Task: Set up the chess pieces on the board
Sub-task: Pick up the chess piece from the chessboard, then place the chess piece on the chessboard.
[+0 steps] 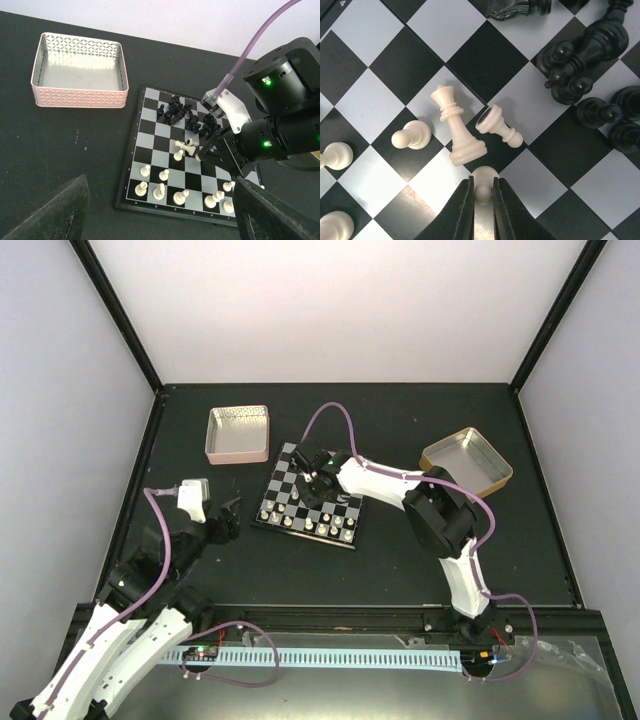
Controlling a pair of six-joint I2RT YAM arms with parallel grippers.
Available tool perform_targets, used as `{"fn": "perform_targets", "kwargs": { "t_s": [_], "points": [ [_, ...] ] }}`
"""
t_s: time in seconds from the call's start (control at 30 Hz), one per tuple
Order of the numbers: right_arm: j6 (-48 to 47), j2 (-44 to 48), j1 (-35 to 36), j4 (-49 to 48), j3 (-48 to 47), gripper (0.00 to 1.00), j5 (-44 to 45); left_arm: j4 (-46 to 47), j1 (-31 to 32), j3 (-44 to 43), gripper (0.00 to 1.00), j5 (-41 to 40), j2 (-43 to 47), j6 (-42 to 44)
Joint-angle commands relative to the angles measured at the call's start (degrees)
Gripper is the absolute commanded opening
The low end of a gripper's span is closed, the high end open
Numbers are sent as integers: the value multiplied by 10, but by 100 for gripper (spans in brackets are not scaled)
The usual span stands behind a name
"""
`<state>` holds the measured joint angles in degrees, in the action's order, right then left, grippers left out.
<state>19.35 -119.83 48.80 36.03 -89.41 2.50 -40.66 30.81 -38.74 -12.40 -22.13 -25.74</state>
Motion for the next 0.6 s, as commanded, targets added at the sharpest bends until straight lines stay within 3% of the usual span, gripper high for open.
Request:
{"fn": "perform_targets", "kwargs": {
  "t_s": [0.0, 0.17, 0.57],
  "points": [
    [-12, 1, 3, -7, -8, 9, 4, 2, -3, -2, 80, 1, -6, -5],
    [-14, 28, 8, -19, 9, 4, -3, 1, -3, -2, 80, -6, -6, -6],
    [-11, 38, 53, -8, -3, 4, -43, -1, -3, -2, 80, -11, -7, -8]
  ]
}}
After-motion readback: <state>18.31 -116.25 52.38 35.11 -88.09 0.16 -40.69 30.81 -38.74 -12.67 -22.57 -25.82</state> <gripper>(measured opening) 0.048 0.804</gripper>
